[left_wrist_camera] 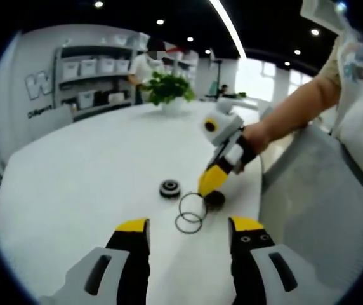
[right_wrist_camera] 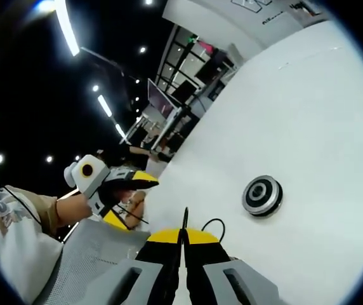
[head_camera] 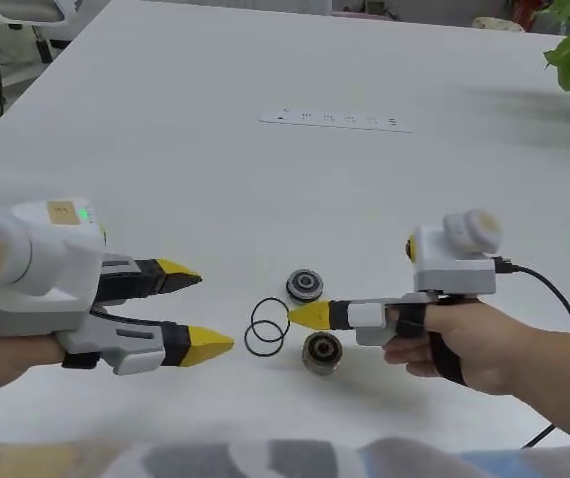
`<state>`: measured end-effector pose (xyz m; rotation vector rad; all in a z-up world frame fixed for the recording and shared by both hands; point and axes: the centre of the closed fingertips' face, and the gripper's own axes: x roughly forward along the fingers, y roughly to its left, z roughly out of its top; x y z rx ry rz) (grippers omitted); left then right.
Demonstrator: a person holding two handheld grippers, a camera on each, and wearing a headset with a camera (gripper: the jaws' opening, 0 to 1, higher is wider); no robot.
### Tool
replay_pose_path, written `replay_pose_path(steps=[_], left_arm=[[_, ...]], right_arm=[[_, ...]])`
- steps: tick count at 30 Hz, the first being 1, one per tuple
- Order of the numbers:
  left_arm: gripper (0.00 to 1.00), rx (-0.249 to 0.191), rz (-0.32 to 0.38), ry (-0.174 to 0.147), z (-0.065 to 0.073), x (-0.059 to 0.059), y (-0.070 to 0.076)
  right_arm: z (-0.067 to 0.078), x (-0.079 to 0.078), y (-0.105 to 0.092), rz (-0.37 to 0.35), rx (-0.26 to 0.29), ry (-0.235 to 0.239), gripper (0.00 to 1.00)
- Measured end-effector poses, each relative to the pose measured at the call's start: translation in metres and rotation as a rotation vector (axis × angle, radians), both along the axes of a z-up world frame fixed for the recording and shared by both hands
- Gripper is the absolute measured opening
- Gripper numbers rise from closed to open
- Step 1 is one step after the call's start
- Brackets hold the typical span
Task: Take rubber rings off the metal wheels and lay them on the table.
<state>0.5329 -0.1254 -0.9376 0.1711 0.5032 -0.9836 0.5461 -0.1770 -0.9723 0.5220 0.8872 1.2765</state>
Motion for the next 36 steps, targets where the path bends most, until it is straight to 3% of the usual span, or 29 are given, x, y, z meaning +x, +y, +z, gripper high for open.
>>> replay_pose_path(steps=[15, 29, 36], left_arm=[[0.51, -0.008, 0.025, 0.01, -0.004, 0.0, 0.008], [0.51, -0.005, 0.027, 0.013, -0.007, 0.0, 0.01], [0.51, 0.002, 0.026, 0.017, -0.009, 0.0, 0.011]], right_arm=[[-0.021, -0.002, 0.005, 0.058, -0.115, -0.014, 0.0], [-0.026, 0.001, 0.004, 0.049, -0.167, -0.032, 0.0], [-0.028, 0.002, 0.005, 0.072, -0.207, -0.069, 0.0]])
